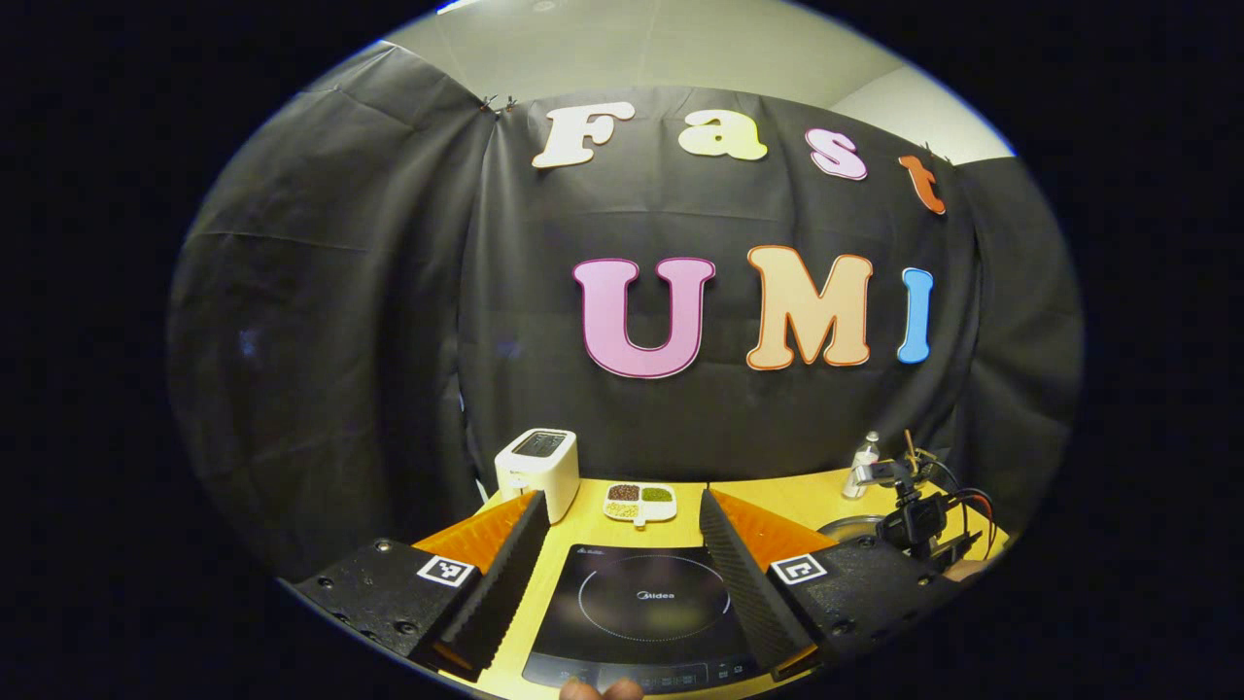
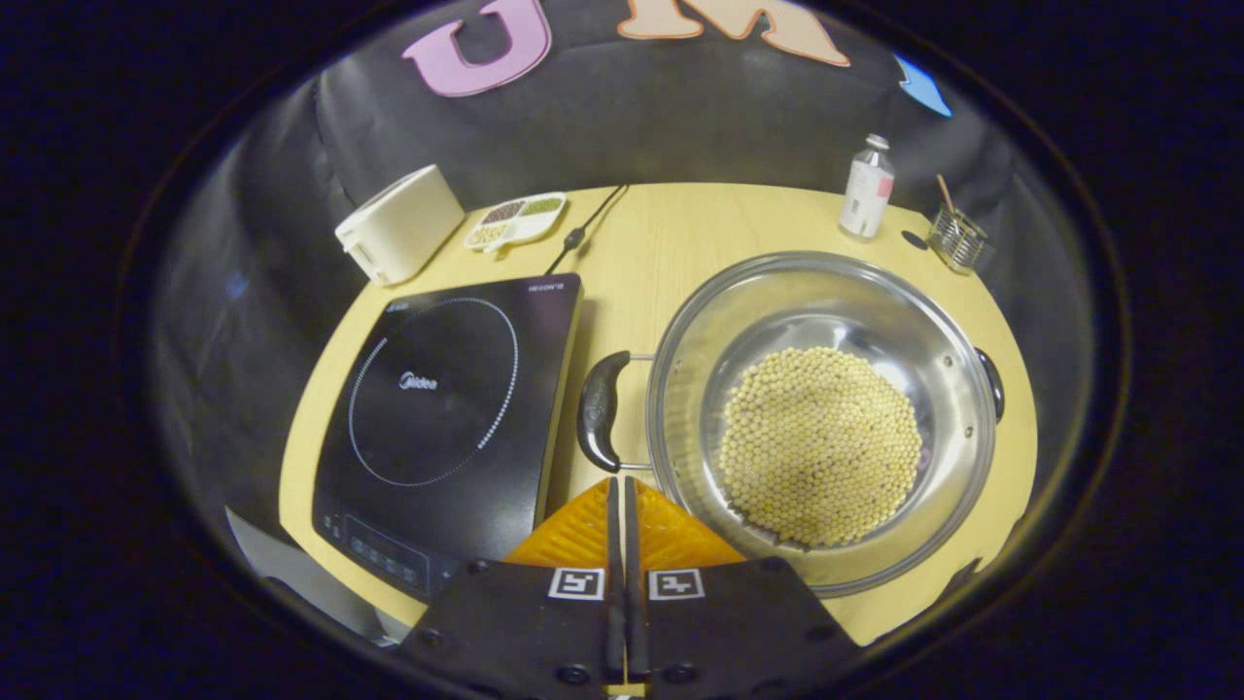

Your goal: First push the handle of the pot to place it horizontally, then grasp the pot with both hands and set it on the induction cooktop.

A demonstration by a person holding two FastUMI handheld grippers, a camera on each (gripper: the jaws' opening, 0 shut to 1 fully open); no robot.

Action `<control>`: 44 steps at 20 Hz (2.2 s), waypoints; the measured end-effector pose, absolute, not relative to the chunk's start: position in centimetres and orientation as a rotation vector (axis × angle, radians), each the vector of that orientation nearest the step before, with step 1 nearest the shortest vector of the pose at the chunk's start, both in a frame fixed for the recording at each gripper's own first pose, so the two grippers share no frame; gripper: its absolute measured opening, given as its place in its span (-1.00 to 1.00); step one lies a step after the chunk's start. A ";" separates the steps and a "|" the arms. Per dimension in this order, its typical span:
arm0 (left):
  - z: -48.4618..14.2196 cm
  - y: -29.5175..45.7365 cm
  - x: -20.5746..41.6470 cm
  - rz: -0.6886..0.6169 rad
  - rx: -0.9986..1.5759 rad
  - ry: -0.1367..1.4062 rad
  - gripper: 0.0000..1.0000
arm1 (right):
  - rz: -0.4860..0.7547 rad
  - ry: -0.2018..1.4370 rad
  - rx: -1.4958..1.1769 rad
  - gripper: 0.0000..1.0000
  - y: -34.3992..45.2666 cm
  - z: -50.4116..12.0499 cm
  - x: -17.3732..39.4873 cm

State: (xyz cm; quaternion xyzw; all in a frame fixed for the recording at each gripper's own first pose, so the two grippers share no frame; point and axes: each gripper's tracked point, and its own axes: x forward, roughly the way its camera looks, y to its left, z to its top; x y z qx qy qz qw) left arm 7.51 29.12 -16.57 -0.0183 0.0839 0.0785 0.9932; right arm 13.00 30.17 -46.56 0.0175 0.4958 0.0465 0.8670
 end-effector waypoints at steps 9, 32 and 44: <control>-20.0 21.3 10.9 -0.013 -0.025 0.260 0.91 | -0.063 0.932 -0.015 0.30 16.0 -40.5 13.1; -41.1 7.8 18.2 -0.040 -0.025 0.808 0.94 | -0.017 1.013 -0.024 0.89 1.3 -48.4 20.2; -47.7 8.3 17.2 0.027 0.010 0.979 0.73 | 0.038 1.089 0.040 0.60 1.5 -50.9 20.2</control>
